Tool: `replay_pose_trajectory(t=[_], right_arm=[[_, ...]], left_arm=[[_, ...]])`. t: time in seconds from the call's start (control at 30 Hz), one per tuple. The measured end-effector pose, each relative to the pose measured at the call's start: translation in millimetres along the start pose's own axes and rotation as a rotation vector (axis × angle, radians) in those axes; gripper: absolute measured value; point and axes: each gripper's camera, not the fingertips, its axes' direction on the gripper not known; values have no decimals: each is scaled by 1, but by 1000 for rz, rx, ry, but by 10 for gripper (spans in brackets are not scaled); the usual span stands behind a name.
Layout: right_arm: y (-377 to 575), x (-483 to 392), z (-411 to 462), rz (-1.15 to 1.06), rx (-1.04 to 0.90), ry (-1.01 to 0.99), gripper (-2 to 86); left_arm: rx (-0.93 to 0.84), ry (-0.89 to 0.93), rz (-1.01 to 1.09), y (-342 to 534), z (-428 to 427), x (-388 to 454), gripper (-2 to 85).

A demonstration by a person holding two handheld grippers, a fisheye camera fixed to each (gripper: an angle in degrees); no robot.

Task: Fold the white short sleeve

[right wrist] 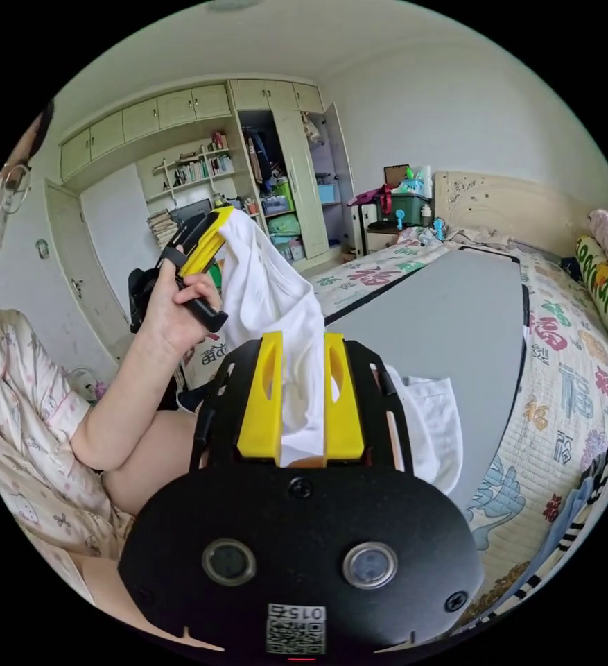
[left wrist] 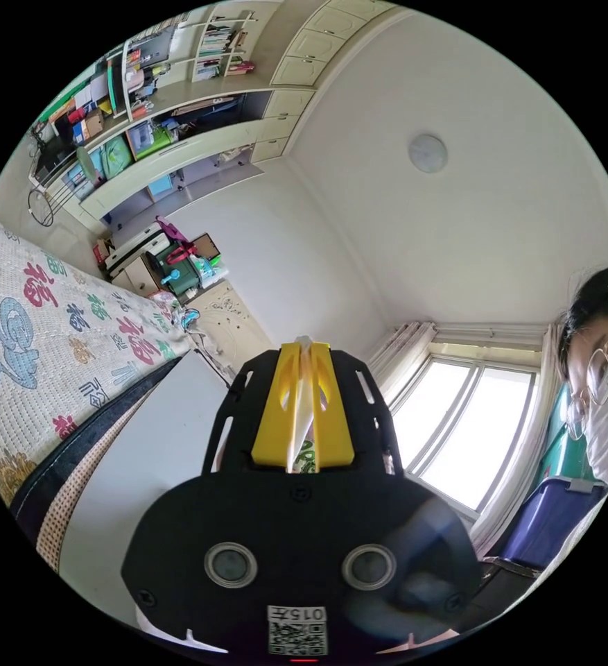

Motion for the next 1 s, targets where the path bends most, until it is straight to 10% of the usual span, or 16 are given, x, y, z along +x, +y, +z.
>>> replay_pose_trajectory(t=[0.5, 1.0], right_arm=[[37, 22, 28, 223, -89, -194, 3], [17, -283, -322, -8, 963, 142, -7]], left_arm=[[-26, 1, 10, -16, -41, 7, 3], [159, 286, 427, -122, -132, 285, 1]])
